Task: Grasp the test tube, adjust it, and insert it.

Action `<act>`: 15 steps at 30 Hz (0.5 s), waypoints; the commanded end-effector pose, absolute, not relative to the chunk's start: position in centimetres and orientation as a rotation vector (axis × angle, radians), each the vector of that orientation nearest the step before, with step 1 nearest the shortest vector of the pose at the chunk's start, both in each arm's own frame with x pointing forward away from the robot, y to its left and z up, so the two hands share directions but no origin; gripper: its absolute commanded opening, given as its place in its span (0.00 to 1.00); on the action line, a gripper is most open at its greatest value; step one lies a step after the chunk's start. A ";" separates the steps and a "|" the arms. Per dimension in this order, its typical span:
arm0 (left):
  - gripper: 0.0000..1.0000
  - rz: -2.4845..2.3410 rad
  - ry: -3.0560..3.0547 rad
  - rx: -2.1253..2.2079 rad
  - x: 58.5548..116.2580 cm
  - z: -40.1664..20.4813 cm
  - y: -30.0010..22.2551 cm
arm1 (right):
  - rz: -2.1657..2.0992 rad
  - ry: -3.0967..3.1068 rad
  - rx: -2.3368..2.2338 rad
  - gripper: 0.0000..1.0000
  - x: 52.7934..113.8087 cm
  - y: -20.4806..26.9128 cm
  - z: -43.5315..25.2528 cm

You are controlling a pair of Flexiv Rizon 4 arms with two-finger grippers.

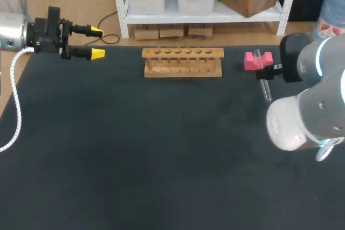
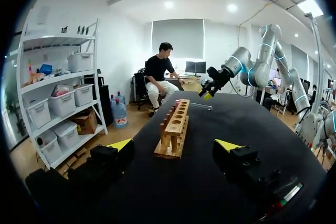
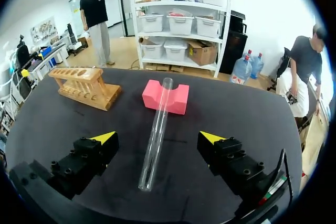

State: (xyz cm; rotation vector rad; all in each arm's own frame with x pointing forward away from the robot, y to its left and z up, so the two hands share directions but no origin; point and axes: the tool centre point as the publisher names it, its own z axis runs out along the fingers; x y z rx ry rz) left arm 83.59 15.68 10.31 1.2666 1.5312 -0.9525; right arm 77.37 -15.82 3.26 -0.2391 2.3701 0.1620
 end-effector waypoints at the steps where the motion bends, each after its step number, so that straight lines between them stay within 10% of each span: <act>1: 1.00 -0.953 1.528 1.267 83.7 10.2 15.7 | 0.087 2.377 -0.219 1.00 78.2 -15.2 2.6; 15: 1.00 -0.953 1.528 1.267 83.7 10.2 15.7 | 0.114 2.419 -0.252 1.00 78.9 -14.5 0.8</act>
